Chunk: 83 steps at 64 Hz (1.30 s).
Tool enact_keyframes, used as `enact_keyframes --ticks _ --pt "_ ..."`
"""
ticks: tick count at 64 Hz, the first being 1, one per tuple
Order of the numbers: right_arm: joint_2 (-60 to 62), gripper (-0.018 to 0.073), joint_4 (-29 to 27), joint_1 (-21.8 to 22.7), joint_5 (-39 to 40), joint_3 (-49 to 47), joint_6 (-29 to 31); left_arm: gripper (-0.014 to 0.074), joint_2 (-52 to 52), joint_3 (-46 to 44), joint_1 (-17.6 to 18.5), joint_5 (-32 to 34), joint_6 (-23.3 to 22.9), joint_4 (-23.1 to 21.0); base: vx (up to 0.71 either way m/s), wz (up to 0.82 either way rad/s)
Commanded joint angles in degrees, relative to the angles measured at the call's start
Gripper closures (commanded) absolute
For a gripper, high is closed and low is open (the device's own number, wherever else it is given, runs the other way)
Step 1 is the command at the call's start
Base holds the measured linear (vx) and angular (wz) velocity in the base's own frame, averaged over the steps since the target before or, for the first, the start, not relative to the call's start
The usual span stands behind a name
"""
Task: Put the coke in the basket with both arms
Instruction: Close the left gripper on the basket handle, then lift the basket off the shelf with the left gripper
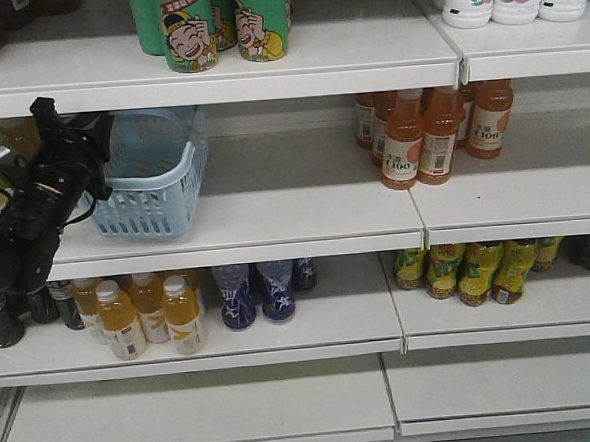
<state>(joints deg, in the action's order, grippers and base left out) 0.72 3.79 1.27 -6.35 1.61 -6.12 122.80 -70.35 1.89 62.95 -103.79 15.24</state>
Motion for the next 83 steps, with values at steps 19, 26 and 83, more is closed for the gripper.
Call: enact_keyframes --ticks 19,26,83 --pt "0.8 0.0564 0.2 0.4 4.4 0.9 0.3 0.0604 -4.0 -1.5 0.1 12.0 -17.5 24.3 0.00 0.00" --pt "0.8 0.0564 0.2 0.4 4.4 0.9 0.3 0.0604 -4.0 -1.5 0.2 13.2 -17.5 31.3 0.00 0.00" --pt "0.8 0.0564 0.2 0.4 4.4 0.9 0.3 0.0604 -20.3 2.8 4.4 16.0 -17.5 58.3 0.00 0.00"
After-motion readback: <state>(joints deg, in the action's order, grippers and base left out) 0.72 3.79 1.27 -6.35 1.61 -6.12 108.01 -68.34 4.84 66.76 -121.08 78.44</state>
